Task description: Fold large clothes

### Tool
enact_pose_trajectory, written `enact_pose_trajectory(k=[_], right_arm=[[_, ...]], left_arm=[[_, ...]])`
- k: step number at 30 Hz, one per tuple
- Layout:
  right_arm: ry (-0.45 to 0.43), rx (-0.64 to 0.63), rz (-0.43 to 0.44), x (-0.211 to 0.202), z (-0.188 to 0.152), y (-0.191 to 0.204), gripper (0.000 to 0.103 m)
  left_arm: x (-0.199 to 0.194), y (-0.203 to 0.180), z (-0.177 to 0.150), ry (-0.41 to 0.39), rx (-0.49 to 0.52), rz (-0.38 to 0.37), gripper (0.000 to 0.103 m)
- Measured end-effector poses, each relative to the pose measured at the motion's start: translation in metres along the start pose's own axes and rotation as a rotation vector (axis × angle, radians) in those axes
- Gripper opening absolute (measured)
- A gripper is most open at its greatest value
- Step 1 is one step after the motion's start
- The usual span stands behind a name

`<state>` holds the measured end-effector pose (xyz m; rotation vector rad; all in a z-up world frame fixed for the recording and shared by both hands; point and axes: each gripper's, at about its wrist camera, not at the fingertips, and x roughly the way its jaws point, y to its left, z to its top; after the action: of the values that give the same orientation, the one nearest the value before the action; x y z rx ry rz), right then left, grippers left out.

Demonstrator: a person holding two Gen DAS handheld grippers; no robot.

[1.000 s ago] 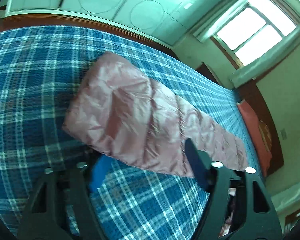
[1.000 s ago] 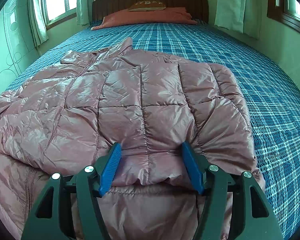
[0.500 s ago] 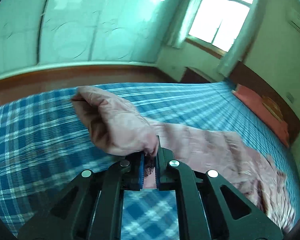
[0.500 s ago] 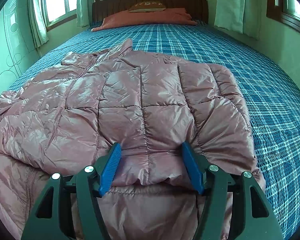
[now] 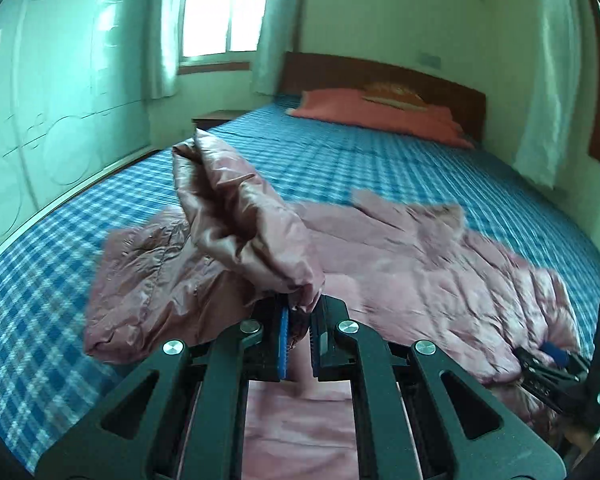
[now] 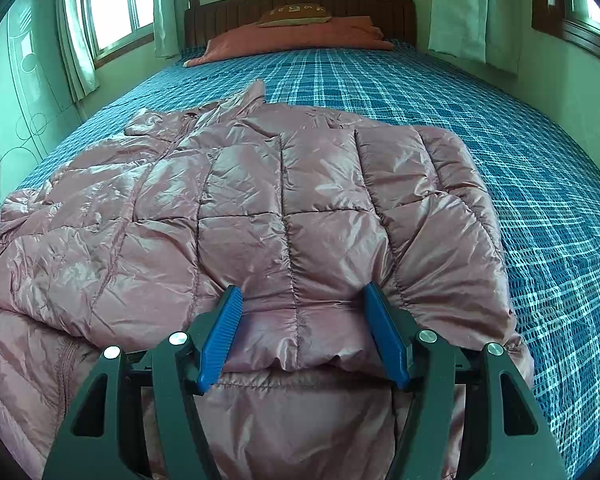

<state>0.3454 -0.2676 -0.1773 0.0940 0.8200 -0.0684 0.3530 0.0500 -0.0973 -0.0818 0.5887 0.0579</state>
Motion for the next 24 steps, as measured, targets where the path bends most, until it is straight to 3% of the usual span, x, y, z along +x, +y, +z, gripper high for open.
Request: enact_pose_trajectory(k=[9,11,16,20,24], right_arm=[[-0.001,0.018,0.032,-0.003,0.0,-0.004,0.065],[-0.002,0.026,0.042,-0.003,0.0,-0.005,0.066],[0.002,0.039,0.054,-0.005,0.001,-0.006,0.066],[0.009,0.037,0.05,-0.009,0.001,-0.006,0.066],[0.015,0.037,0.039,-0.02,-0.002,-0.002,0.066]], left_arm=[[0.013,-0.105,-0.048,0.115,0.169,-0.068,0.008],[0.011,-0.113,-0.05,0.115,0.189,-0.076,0.011],[-0.004,-0.124,-0.049,0.089,0.211,-0.094,0.037],[-0.02,-0.119,-0.048,0.083,0.211,-0.097,0.048],[-0.036,-0.104,-0.047,0.073,0.198,-0.098,0.052]])
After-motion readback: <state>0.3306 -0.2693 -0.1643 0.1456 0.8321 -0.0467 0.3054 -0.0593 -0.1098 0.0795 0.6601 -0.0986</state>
